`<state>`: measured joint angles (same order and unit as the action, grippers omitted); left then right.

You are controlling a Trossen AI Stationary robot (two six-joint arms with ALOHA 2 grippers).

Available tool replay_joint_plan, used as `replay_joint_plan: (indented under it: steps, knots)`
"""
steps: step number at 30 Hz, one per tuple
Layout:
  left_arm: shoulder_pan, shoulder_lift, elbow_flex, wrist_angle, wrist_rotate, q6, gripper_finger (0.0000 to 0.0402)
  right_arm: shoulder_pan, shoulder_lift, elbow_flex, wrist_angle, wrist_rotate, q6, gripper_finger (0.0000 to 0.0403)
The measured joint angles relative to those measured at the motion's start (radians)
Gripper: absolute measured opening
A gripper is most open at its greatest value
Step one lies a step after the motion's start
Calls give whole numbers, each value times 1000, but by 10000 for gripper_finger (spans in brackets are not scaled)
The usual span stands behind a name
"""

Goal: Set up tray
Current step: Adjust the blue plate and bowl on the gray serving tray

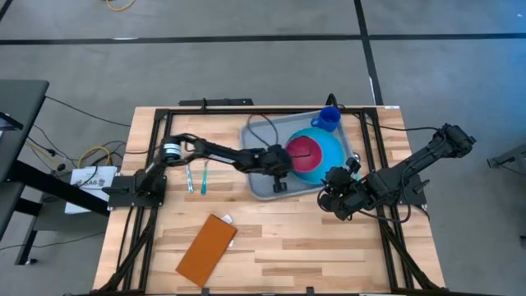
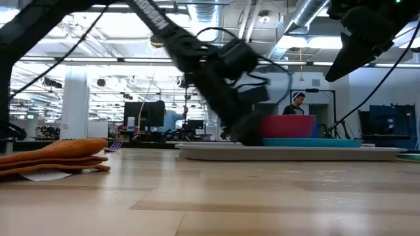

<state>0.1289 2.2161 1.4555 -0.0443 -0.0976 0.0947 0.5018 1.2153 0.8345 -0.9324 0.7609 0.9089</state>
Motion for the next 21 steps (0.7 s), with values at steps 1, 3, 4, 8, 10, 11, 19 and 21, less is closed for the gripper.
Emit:
replay_joint_plan:
  steps: [1, 3, 4, 8, 10, 11, 19, 21]
  knots:
    - [0, 21, 44, -48, -2, -3, 0, 0, 0, 0, -1, 0, 0, 127]
    - [-1, 43, 124, -173, -5, -18, 0, 6, 0, 0, -1, -2, 0, 127]
    - [-4, 46, 152, -233, -15, -23, 0, 11, 0, 0, -1, -3, 1, 127]
    - [-20, 23, 210, -414, -118, -26, 0, 36, 0, 0, -2, -3, 7, 127]
    - [-29, -8, 231, -444, -168, -26, 0, 48, 0, 0, -1, -3, 8, 127]
    - [-33, -26, 234, -443, -191, -26, 0, 54, 0, 0, 0, -3, 12, 127]
    - [-6, -52, 229, -354, -267, -23, 0, 61, 0, 0, -3, -3, 60, 127]
    - [8, -54, 220, -352, -249, -33, 0, 61, 0, 0, -3, -3, 61, 127]
